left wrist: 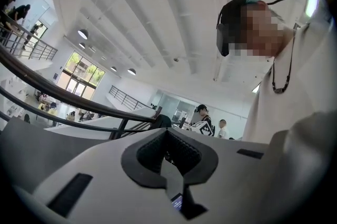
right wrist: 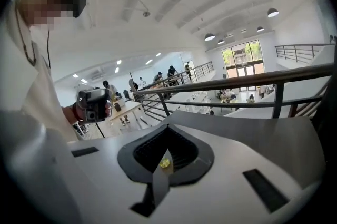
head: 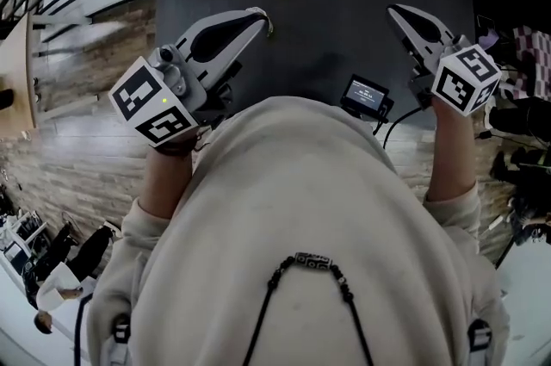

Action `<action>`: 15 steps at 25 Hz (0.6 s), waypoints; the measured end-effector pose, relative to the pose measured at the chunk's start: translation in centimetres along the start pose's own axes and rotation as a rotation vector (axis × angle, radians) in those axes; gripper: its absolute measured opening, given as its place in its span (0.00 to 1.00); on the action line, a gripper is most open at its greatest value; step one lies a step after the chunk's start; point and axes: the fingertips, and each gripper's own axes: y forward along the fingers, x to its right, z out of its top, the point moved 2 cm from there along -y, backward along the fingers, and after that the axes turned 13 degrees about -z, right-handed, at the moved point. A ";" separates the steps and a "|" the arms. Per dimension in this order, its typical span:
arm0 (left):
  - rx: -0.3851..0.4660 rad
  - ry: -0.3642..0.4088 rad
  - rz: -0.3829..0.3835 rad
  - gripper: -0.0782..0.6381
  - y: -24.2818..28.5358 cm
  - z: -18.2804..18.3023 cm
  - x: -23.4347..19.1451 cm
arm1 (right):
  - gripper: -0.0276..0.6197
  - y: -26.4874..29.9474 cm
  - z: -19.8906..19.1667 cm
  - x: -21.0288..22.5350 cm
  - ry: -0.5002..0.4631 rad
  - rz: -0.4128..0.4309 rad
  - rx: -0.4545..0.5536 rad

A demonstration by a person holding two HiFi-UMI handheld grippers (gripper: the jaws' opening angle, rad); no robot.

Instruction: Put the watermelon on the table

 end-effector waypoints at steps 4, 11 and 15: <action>-0.012 0.016 -0.013 0.12 0.2 0.5 0.1 | 0.07 -1.0 1.5 -1.6 0.004 0.049 0.055; -0.020 0.002 -0.003 0.12 -0.5 0.6 0.0 | 0.07 -2.3 3.6 -3.7 0.008 0.096 0.112; -0.035 -0.007 0.010 0.12 -0.9 -0.1 0.2 | 0.07 -2.4 2.9 -3.7 0.001 0.101 0.099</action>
